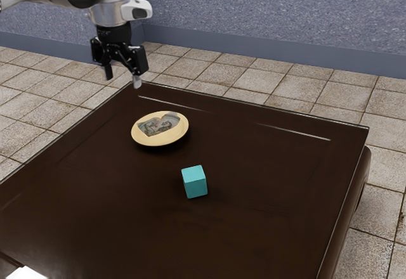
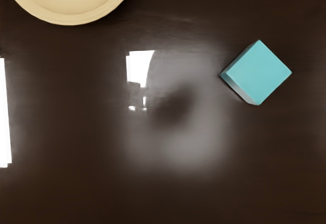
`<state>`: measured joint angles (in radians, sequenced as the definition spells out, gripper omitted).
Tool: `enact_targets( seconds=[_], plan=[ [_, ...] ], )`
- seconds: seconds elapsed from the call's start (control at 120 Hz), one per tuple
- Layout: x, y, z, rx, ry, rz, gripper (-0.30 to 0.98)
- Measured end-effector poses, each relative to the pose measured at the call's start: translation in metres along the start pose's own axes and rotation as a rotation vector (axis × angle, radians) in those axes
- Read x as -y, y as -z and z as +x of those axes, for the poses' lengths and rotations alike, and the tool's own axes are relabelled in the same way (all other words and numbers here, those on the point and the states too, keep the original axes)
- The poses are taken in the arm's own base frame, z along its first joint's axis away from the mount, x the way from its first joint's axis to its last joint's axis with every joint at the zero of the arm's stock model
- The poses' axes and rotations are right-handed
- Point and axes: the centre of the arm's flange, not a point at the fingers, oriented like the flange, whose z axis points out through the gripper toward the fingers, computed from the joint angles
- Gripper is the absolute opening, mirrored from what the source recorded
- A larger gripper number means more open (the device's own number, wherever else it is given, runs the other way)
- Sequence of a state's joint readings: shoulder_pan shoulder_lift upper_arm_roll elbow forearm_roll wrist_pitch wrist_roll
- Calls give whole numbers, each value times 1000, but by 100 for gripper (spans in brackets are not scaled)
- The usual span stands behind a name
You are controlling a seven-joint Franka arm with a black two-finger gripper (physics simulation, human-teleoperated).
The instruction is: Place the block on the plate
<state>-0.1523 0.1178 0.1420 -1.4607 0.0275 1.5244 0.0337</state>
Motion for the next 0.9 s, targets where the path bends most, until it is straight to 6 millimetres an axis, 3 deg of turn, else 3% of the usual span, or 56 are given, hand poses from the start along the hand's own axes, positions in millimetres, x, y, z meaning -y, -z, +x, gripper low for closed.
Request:
enact_targets(
  seconds=[0.15,0.283,0.458,0.608,0.725,0.842,0.9],
  plan=[
    [-5,-14,11,9,6,5,69],
    [-32,-28,31,16,68,-31,69],
    [-46,-57,66,40,176,-63,69],
    [-61,-72,77,51,266,-69,69],
    [-63,-103,90,91,379,-70,69],
    [-66,-136,119,102,490,-61,69],
    [-80,-153,127,115,522,-55,69]
  ],
)
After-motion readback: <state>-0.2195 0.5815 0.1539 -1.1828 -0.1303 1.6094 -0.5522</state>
